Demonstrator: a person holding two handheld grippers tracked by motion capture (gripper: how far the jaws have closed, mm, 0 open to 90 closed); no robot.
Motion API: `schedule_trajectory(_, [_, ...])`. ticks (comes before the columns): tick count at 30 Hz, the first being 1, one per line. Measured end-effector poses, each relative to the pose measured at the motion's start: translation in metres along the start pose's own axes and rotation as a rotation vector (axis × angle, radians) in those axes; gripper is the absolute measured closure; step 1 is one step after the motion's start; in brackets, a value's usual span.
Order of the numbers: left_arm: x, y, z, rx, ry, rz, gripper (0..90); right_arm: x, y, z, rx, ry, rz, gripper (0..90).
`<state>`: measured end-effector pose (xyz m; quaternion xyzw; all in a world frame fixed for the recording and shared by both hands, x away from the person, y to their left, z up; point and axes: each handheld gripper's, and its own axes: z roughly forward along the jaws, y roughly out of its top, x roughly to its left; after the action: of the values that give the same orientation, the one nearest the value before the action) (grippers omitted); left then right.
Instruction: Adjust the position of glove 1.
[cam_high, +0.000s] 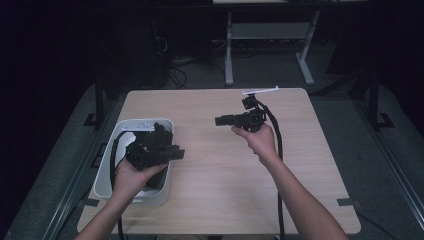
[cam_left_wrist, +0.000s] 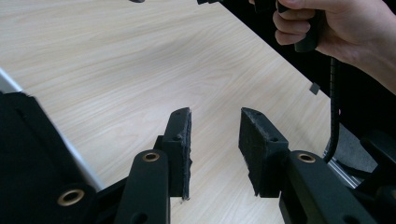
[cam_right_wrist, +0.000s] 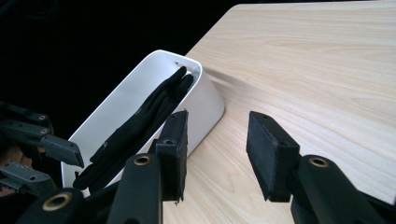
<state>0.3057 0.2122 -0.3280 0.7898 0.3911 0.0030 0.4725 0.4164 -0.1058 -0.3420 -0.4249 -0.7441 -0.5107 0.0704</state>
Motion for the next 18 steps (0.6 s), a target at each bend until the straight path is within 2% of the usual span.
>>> schedule_trajectory(16, [-0.019,0.007,0.027,0.006,-0.042,0.033,62.1,-0.014,-0.01,-0.036,-0.032,-0.038,0.015,56.4])
schedule_trajectory(18, [-0.021,0.008,0.032,0.009,-0.051,0.034,61.7,-0.016,-0.012,-0.04,-0.035,-0.044,0.028,56.3])
